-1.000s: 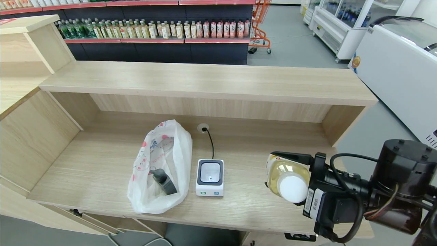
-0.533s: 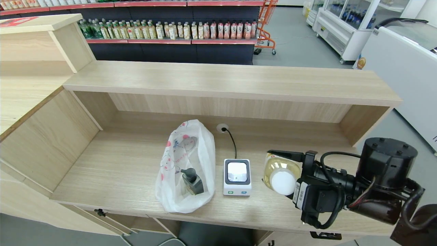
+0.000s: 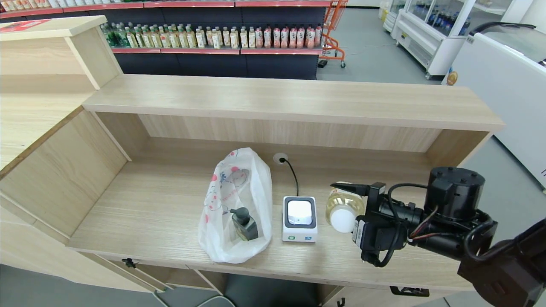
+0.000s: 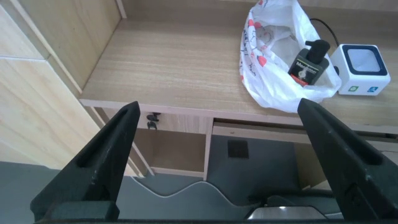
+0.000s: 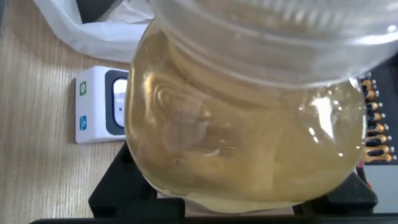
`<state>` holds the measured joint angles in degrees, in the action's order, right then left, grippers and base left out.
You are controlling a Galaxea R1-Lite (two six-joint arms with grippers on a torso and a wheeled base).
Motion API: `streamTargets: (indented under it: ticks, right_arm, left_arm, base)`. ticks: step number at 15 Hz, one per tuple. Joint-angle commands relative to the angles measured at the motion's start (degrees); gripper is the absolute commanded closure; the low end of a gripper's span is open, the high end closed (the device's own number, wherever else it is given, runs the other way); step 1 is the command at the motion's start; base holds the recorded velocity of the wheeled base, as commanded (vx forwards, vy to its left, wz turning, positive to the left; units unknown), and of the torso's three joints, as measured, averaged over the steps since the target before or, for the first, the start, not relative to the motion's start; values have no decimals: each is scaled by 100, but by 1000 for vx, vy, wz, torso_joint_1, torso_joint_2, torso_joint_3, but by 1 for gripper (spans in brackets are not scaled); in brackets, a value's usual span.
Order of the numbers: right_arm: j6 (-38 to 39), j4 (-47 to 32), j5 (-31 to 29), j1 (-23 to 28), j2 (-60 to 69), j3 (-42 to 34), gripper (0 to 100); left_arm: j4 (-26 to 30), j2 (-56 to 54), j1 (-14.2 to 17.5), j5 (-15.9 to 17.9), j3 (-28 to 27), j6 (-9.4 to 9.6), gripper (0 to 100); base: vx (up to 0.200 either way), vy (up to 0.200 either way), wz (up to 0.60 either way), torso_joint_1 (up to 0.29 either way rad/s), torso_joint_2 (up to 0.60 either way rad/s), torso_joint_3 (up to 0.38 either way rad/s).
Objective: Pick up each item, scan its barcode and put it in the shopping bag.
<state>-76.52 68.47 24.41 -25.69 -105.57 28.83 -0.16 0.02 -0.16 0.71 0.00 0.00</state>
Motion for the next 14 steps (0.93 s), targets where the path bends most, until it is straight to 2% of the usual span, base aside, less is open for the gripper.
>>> streamTargets:
  ticks: [1, 6, 14]
  right_arm:
    - [-135, 26, -15, 2, -324, 70, 100]
    - [-223, 1133, -15, -24, -1009, 202, 100]
    - [-232, 1467, -32, -112, -1484, 343, 100]
  left_arm:
    - [-2, -2, -2, 0, 0, 0, 0]
    - [-2, -2, -2, 0, 0, 0, 0]
    - [-2, -2, -2, 0, 0, 0, 0]
  base:
    - [0, 0, 0, 0, 0, 0]
    - [0, 0, 0, 0, 0, 0]
    - [0, 0, 0, 0, 0, 0]
